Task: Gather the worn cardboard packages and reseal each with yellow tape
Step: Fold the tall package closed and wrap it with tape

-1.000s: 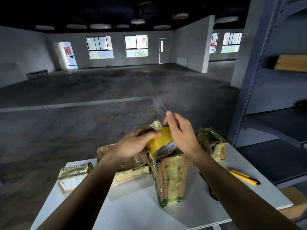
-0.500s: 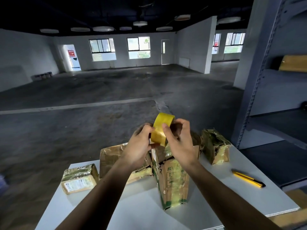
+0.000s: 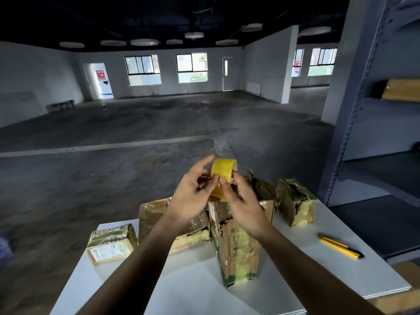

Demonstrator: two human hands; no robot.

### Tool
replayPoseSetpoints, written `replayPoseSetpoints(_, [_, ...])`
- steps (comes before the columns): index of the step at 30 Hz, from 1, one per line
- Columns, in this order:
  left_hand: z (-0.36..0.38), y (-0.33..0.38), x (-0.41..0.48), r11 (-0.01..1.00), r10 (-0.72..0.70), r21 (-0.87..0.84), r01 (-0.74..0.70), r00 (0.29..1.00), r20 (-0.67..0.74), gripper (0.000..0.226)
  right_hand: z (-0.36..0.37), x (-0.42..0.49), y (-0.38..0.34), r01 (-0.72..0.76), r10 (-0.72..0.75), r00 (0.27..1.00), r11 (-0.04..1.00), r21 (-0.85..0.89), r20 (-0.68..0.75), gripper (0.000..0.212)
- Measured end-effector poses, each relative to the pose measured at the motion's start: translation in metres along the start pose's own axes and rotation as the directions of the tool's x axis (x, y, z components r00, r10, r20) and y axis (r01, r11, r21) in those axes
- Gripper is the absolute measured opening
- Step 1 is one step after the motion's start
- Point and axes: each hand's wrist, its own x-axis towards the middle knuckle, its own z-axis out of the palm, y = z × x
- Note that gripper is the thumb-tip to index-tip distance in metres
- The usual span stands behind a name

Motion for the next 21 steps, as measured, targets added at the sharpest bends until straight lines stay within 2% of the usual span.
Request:
replayPoseSetpoints(2, [-0.004,-0.005,0.0,0.944,0.169,0.293,-0.153,0.985,-0.029,0.036,0.002,-0.002,0.001,-0.005,0.005,1.0,0.999,-0.031,-0.001,0.028])
replayPoseSetpoints(4, [-0.007,-0.009,0.001,0.809,0.355,0.519,-0.274,0.933,-0.06,0.026,0.005,-0.003,0.002,0.009,-0.01,1.0,0.998,-0.063,-0.017,0.026])
replayPoseSetpoints(6, [-0.006,-0.011,0.0,0.723,0.466,0.604,-0.335,0.882,-0.068,0.016,0.007,-0.005,0.001,0.013,-0.015,1.0,0.997,-0.076,-0.021,0.026])
replayPoseSetpoints(7, [-0.006,-0.013,-0.001,0.734,0.47,0.591,-0.334,0.878,-0.088,0.013,0.007,-0.006,0.001,0.017,-0.018,1.0,0.997,-0.076,-0.014,0.026])
replayPoseSetpoints(9, [-0.005,-0.009,-0.005,0.838,0.371,0.481,-0.259,0.916,-0.153,0.009,0.007,-0.009,0.001,0.029,-0.028,1.0,0.995,-0.092,0.009,0.028])
replayPoseSetpoints(11, [-0.007,-0.005,-0.006,0.942,0.196,0.31,-0.126,0.959,-0.204,0.005,0.005,-0.011,0.001,0.038,-0.034,0.999,0.992,-0.117,0.033,0.028])
replayPoseSetpoints(13, [-0.009,0.001,-0.005,0.977,0.076,0.213,-0.031,0.976,-0.206,0.001,0.005,-0.013,0.002,0.036,-0.027,0.998,0.988,-0.148,0.061,0.024])
replayPoseSetpoints(15, [-0.011,0.007,-0.004,0.96,0.063,0.281,-0.008,0.981,-0.184,0.005,0.007,-0.014,0.002,0.042,-0.028,0.997,0.982,-0.186,0.077,0.02])
replayPoseSetpoints(21, [-0.018,0.003,0.0,0.822,-0.029,0.566,0.064,0.997,-0.071,0.014,0.006,-0.017,0.0,0.088,-0.053,0.993,0.931,-0.354,0.108,0.022])
